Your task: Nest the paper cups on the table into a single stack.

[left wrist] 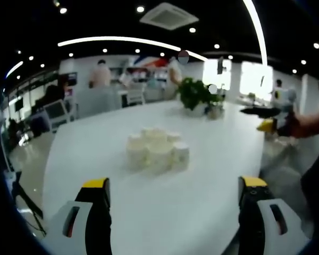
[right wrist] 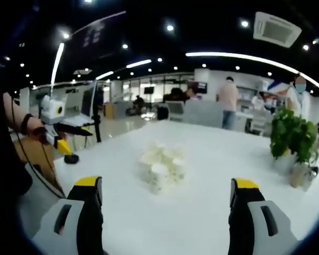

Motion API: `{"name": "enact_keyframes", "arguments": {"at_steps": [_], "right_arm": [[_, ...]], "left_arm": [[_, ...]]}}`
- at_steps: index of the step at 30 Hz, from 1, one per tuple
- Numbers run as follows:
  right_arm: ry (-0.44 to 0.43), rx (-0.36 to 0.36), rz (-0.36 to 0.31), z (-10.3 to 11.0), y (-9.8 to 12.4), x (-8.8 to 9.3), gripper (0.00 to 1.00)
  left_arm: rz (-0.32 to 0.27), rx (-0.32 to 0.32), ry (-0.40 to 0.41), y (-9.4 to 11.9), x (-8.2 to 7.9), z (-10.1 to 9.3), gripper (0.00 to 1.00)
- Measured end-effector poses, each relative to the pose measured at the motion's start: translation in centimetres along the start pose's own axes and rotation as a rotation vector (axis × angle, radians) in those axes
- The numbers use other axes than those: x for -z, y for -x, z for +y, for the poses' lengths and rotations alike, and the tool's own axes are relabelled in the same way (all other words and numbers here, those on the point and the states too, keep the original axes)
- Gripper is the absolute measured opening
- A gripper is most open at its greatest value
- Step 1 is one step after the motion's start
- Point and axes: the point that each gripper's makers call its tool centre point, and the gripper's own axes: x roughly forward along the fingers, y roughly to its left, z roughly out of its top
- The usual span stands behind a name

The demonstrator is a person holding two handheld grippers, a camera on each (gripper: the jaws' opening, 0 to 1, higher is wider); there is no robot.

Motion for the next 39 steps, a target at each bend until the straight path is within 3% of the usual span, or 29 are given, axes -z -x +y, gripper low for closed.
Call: {"name": "enact_keyframes", "arguments": {"at_steps": [4,10,14,27,33,36,39], "right_arm": [[0.001,-0.034,-0.007,0.1,-0.9,-1.4,0.95],[-0.016,-0.067,0.036,0.1,-3.0,-1.1,0.92],[-0.022,-0.079,0.029,0.3,-4.4,-1.1,0.9],[-0.023,-0.18,0.111,2.0,-9.0,2.2,0.82],[-0.047,-0.207,0.126,2.1,-10.9,3.5,0.78],[-0.108,-0.232,0.119,2.4,-11.8,4.0,0.76],[-0.098,-0.232,0.134,2.3,-12.4,4.6,0.72]], "left_arm": [[-0.011,-0.01,0.011,-0.1,-0.1,0.1,0.99],[0.001,-0.014,0.02,-0.2,0.3,-0.1,0.99],[0.0,-0.026,0.036,0.0,0.5,0.2,0.99],[0.035,-0.055,0.062,0.3,1.9,0.6,0.99],[0.053,-0.059,0.073,0.2,2.6,0.5,0.99],[0.06,-0.066,0.082,0.2,2.7,0.5,0.99],[0.053,-0.072,0.084,0.2,2.7,0.4,0.99]]}}
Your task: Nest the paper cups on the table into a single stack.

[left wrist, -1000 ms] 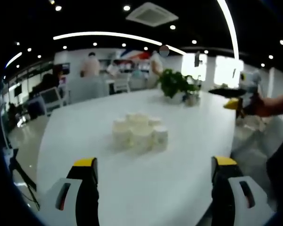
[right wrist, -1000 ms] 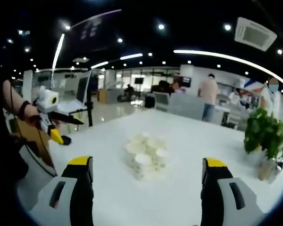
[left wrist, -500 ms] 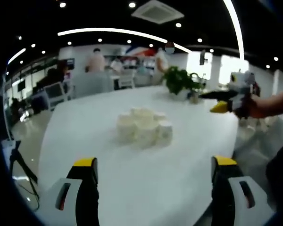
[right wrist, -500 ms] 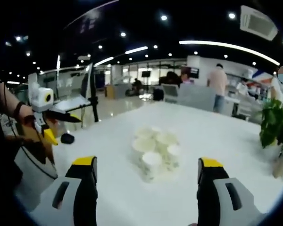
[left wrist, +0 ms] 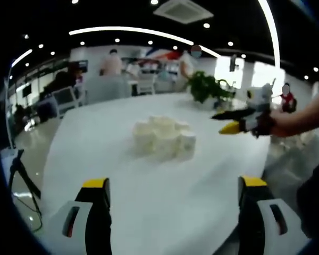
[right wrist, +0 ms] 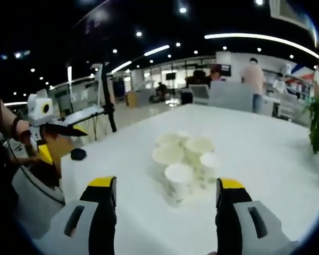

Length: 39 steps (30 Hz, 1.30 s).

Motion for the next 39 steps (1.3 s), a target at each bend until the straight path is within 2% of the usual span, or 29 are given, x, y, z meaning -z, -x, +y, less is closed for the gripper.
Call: {"name": "enact_keyframes", "arguments": {"at_steps": [9,18,27,32,39], "right_arm": [[0.016,-0.028,0.033,-0.5,-2.2,0.7,0.62],[-0.023,-0.044,0.037,-1.2,-4.3,0.7,0.56],[0.018,-0.068,0.073,-1.1,-6.1,1.3,0.52],[0.052,-0.079,0.109,-1.1,-6.9,2.0,0.49],[0.054,-0.073,0.13,-1.2,-7.5,2.6,0.46]], "left_arm": [[0.016,-0.017,0.006,0.2,0.3,0.4,0.99],[0.028,-0.023,0.009,0.1,0.4,0.8,0.99],[0.044,-0.02,-0.015,0.4,0.5,0.7,0.99],[0.049,-0.022,-0.008,0.5,0.7,0.4,0.99],[0.058,-0.032,0.006,0.9,1.2,0.6,0.99]]}}
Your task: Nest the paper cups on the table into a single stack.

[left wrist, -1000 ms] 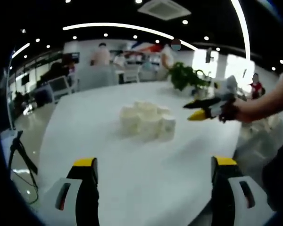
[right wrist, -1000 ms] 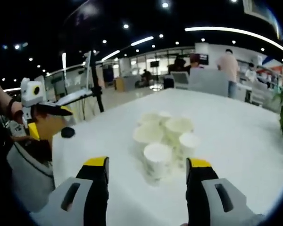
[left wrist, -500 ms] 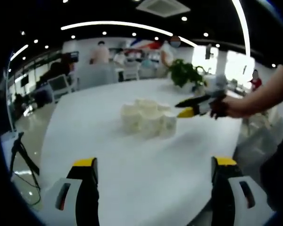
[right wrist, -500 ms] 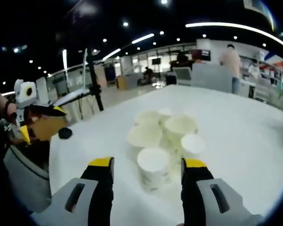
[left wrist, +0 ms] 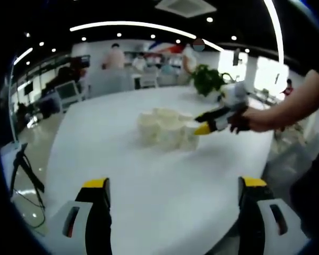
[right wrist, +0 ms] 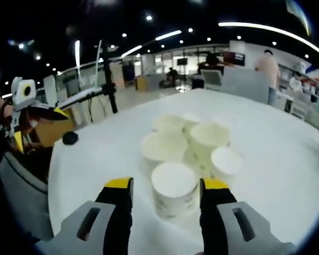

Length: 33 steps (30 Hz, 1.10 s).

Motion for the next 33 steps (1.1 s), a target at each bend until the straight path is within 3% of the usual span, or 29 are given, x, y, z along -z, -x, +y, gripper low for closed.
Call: {"name": "enact_keyframes", "arguments": {"at_steps": [15,29,33], "right_arm": [[0.023,-0.001,0.007,-0.9,-1.0,-0.3,0.34],[0.008,-0.012,-0.011,-0.4,-0.5,-0.7,0.34],[0.004,-0.014,-0.01,-0.3,0.0,-0.8,0.34]], "left_arm": [[-0.007,-0.009,0.015,0.0,0.4,0.1,0.99],[-0.011,-0.007,0.034,0.1,0.6,0.0,0.98],[-0.042,-0.002,0.052,0.2,-0.2,-0.2,0.98]]}}
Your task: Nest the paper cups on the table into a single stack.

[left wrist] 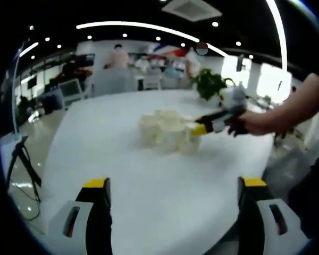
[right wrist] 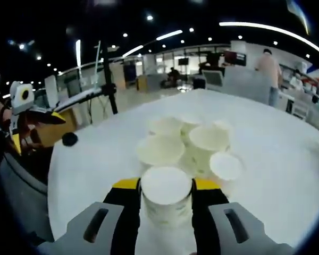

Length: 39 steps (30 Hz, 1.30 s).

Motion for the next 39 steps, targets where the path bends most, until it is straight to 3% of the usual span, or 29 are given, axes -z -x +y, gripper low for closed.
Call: {"name": "enact_keyframes", "arguments": {"at_steps": [13,30,39], "right_arm": [[-0.025,0.036,-0.04,0.2,3.3,-0.7,0.34],[-0.034,0.062,-0.187,3.1,9.1,-5.2,0.34],[-0.069,0.078,-0.256,4.4,12.3,-6.1,0.33]], "left_arm": [[-0.022,0.043,-0.019,-0.4,-1.3,-1.3,0.97],[-0.02,0.161,-0.081,-1.4,-2.0,-4.4,0.97],[-0.034,0.233,-0.076,-1.9,-2.9,-6.7,0.95]]}}
